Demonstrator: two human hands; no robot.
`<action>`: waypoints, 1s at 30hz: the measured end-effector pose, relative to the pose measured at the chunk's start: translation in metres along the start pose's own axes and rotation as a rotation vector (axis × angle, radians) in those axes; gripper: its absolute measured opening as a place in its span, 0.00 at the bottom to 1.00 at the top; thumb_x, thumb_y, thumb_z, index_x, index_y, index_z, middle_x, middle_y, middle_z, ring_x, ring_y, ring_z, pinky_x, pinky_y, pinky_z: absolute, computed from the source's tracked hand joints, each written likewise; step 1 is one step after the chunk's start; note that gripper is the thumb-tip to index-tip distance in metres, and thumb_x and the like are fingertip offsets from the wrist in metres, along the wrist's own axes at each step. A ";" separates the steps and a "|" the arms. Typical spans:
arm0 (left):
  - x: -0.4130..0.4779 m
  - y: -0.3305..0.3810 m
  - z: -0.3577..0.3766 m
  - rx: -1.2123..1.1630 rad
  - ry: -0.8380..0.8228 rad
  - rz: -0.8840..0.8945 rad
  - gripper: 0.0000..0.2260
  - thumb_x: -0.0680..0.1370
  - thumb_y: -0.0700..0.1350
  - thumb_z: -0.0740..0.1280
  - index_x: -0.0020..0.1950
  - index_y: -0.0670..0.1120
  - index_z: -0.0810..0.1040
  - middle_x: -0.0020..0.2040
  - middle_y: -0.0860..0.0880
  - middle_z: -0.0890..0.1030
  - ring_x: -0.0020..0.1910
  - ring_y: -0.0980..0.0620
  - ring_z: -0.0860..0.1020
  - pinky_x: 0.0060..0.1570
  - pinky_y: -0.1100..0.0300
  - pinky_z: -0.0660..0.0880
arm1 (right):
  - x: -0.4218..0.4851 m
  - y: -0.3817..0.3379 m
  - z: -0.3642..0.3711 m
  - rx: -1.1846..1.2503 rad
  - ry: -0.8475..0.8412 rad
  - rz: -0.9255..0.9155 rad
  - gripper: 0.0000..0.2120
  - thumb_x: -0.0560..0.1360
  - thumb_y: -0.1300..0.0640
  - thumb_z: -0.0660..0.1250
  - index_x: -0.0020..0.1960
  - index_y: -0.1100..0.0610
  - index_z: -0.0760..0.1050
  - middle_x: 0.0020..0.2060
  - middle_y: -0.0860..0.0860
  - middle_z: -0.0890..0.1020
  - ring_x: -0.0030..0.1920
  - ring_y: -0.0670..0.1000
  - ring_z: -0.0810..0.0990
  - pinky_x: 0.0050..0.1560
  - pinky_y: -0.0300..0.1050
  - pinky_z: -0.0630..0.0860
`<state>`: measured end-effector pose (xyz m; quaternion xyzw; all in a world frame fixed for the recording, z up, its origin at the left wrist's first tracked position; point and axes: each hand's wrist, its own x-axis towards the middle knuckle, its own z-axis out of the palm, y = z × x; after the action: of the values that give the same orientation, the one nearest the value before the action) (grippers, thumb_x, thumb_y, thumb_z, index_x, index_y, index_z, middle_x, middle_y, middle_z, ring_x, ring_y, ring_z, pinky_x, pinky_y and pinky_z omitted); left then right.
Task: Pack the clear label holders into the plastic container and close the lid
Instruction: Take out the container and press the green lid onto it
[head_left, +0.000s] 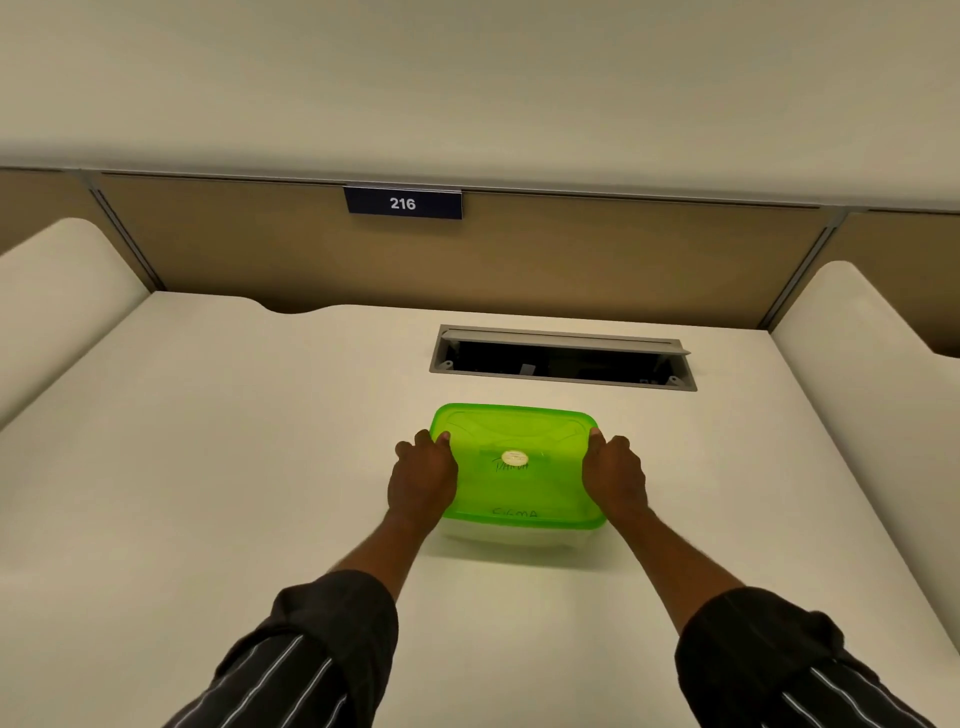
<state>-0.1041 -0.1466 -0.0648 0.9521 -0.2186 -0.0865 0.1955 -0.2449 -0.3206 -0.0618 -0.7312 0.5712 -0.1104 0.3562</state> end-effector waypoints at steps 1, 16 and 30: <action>0.000 0.000 0.000 0.006 -0.004 0.028 0.19 0.84 0.49 0.48 0.64 0.37 0.69 0.60 0.37 0.74 0.55 0.35 0.74 0.49 0.44 0.74 | 0.000 0.001 0.000 0.006 -0.001 0.002 0.27 0.81 0.43 0.51 0.61 0.67 0.68 0.60 0.67 0.76 0.60 0.67 0.74 0.59 0.56 0.71; 0.024 0.001 -0.011 -0.191 -0.040 -0.112 0.26 0.80 0.61 0.54 0.62 0.40 0.74 0.58 0.35 0.76 0.59 0.35 0.76 0.57 0.46 0.73 | 0.007 -0.002 -0.006 -0.046 0.054 0.028 0.33 0.79 0.36 0.49 0.60 0.65 0.72 0.58 0.64 0.78 0.58 0.65 0.77 0.56 0.55 0.73; 0.065 0.026 -0.015 -0.207 -0.080 0.023 0.20 0.82 0.53 0.58 0.57 0.36 0.78 0.54 0.36 0.80 0.56 0.36 0.77 0.55 0.46 0.74 | 0.049 -0.036 -0.001 -0.085 -0.084 -0.159 0.18 0.82 0.55 0.52 0.66 0.63 0.69 0.54 0.62 0.77 0.56 0.63 0.76 0.52 0.50 0.72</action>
<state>-0.0524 -0.1921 -0.0462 0.9200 -0.2270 -0.1443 0.2850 -0.2016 -0.3625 -0.0499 -0.7926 0.5002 -0.0834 0.3385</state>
